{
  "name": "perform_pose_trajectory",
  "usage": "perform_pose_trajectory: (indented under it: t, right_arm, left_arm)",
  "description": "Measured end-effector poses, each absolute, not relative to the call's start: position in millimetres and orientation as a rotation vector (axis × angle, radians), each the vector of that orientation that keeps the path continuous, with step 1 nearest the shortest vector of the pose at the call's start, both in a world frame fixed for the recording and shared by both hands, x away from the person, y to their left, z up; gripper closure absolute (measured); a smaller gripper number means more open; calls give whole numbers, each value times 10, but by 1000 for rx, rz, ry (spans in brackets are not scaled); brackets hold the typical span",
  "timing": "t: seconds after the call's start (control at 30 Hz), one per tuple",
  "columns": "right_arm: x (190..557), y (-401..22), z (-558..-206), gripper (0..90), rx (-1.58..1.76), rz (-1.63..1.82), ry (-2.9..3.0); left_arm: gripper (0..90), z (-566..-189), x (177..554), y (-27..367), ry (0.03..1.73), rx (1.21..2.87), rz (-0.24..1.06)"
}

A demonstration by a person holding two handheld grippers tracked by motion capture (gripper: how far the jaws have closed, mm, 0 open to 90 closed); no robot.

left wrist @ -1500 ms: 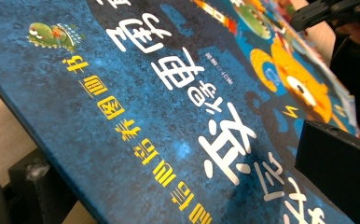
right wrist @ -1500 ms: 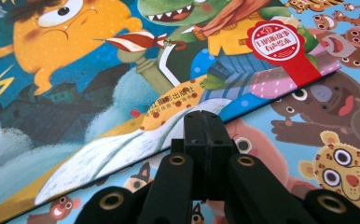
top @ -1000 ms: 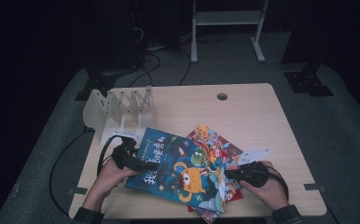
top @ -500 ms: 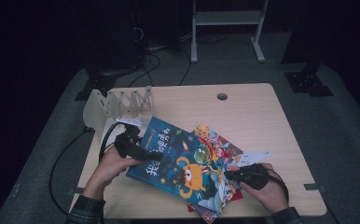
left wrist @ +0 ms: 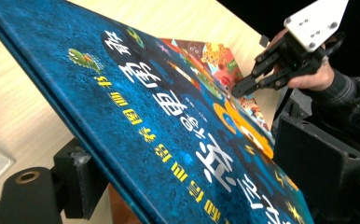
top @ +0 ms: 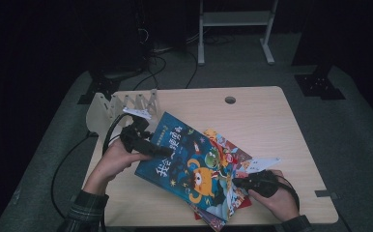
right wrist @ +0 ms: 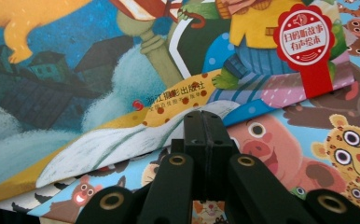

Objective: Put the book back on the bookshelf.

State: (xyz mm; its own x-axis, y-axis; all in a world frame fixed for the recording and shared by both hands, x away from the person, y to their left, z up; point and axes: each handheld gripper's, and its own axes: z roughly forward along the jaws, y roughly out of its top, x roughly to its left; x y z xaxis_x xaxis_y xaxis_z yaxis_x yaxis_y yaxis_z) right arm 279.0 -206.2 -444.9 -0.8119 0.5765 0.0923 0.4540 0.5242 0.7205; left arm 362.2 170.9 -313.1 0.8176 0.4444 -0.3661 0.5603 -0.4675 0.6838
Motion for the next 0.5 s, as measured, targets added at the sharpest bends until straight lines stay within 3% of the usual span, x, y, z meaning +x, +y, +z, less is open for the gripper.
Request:
perform_pose_trajectory:
  t: [0.5]
  right_arm:
    - [2762, -1963, -4449, 891, 862, 1164, 2610]
  left_arm:
    - [373, -2783, 3814, 1564, 704, 2200, -156]
